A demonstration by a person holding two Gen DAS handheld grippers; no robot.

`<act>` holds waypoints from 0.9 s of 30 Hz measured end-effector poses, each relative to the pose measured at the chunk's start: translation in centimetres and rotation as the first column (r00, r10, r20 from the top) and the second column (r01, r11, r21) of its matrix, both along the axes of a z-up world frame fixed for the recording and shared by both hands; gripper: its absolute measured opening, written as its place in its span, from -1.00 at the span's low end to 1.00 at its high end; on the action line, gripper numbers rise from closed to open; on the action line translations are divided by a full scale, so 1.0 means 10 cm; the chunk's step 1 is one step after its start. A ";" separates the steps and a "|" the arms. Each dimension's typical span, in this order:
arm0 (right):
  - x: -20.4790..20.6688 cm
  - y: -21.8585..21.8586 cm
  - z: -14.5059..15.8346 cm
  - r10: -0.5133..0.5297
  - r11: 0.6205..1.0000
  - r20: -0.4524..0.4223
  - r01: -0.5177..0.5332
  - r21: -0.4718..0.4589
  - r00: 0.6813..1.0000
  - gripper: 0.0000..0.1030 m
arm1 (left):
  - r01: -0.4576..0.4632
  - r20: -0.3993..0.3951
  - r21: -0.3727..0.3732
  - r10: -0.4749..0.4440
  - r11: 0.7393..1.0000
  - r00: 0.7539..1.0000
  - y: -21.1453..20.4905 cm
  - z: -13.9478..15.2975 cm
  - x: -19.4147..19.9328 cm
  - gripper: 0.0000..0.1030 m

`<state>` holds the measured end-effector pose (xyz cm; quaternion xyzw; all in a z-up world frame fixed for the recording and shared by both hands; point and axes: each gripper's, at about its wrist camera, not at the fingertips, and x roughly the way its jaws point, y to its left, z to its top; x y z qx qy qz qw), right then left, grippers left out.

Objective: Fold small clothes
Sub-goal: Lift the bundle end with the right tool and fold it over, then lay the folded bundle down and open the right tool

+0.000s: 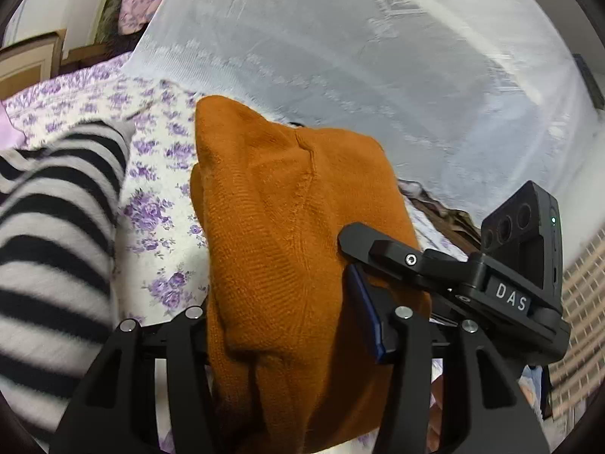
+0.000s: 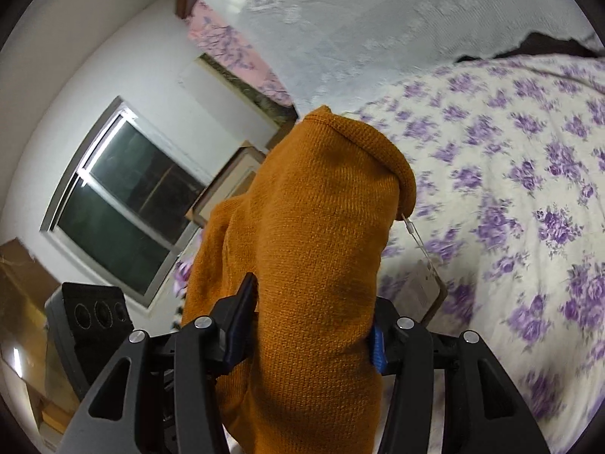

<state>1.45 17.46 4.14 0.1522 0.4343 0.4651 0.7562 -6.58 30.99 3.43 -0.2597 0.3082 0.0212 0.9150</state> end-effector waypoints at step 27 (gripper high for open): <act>0.46 0.00 -0.74 -0.089 0.988 0.244 0.117 -0.103 0.966 0.13 | -0.223 -0.142 0.275 0.269 0.935 0.953 -0.06 -0.93 0.49 0.83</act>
